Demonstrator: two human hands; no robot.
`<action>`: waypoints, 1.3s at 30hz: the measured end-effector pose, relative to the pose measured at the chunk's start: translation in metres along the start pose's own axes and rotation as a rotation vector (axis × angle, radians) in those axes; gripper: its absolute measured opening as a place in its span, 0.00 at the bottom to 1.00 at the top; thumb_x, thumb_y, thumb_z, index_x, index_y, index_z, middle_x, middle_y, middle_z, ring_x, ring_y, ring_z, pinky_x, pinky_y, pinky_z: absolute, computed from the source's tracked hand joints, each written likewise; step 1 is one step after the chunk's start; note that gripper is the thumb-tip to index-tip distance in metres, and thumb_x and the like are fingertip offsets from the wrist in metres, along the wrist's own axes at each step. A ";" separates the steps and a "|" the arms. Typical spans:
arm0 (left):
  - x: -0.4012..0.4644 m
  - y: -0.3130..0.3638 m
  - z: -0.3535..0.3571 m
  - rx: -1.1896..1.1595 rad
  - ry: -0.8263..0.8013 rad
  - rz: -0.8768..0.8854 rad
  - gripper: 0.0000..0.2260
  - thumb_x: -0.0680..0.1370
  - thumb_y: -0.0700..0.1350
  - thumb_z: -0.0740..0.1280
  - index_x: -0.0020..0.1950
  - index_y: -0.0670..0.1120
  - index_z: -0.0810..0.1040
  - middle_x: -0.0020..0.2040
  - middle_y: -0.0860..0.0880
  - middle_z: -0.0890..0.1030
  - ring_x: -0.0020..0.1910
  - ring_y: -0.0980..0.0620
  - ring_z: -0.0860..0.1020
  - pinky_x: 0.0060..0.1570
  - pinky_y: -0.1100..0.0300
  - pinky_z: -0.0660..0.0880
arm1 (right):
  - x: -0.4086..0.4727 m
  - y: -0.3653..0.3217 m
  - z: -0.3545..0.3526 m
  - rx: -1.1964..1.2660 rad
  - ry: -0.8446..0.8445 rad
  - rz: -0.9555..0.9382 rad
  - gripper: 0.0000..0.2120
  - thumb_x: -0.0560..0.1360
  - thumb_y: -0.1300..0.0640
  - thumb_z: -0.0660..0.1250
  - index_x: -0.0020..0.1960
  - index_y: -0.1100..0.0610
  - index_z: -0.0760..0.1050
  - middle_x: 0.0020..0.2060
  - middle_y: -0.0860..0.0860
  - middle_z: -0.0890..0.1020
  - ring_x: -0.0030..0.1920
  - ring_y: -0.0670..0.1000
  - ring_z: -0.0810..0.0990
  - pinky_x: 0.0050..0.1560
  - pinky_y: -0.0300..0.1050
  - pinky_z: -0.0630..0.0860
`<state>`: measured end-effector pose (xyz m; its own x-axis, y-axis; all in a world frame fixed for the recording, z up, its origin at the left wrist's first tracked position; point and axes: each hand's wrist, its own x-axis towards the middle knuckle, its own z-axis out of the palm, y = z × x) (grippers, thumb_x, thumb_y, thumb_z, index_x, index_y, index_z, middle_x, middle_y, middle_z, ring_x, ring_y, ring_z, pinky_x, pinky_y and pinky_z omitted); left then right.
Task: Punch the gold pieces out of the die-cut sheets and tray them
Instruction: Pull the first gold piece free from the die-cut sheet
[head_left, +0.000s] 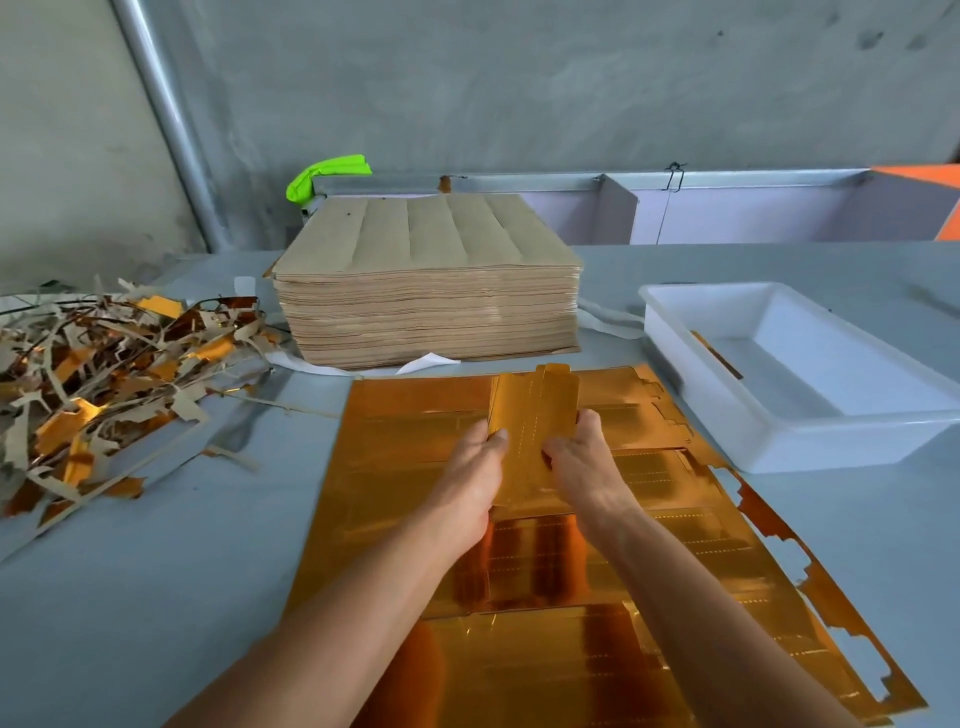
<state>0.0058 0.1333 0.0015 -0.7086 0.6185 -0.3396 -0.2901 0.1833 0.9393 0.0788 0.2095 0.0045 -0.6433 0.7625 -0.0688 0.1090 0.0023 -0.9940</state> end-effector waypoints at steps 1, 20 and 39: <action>0.002 0.002 0.004 -0.008 0.006 -0.001 0.23 0.82 0.49 0.58 0.76 0.53 0.57 0.76 0.49 0.61 0.74 0.47 0.62 0.71 0.44 0.61 | 0.002 -0.001 -0.002 -0.027 0.009 -0.034 0.08 0.81 0.62 0.56 0.58 0.55 0.62 0.50 0.54 0.76 0.48 0.54 0.77 0.50 0.50 0.78; 0.020 0.020 -0.019 0.476 -0.050 0.488 0.14 0.68 0.38 0.76 0.43 0.56 0.79 0.44 0.54 0.82 0.46 0.53 0.79 0.46 0.61 0.76 | 0.014 -0.013 -0.045 -0.942 -0.171 -0.819 0.18 0.79 0.63 0.61 0.68 0.54 0.71 0.51 0.53 0.82 0.46 0.51 0.82 0.44 0.37 0.79; 0.020 -0.016 -0.043 0.204 -0.063 0.273 0.17 0.74 0.39 0.71 0.60 0.54 0.74 0.54 0.47 0.81 0.54 0.49 0.80 0.52 0.51 0.79 | 0.006 0.036 -0.023 -0.040 -0.112 -0.079 0.17 0.81 0.65 0.55 0.63 0.46 0.64 0.58 0.47 0.76 0.59 0.48 0.76 0.57 0.48 0.78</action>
<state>-0.0316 0.1096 -0.0230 -0.6991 0.7109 -0.0766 0.0437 0.1495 0.9878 0.0960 0.2293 -0.0301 -0.7317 0.6817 -0.0014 0.0834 0.0875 -0.9927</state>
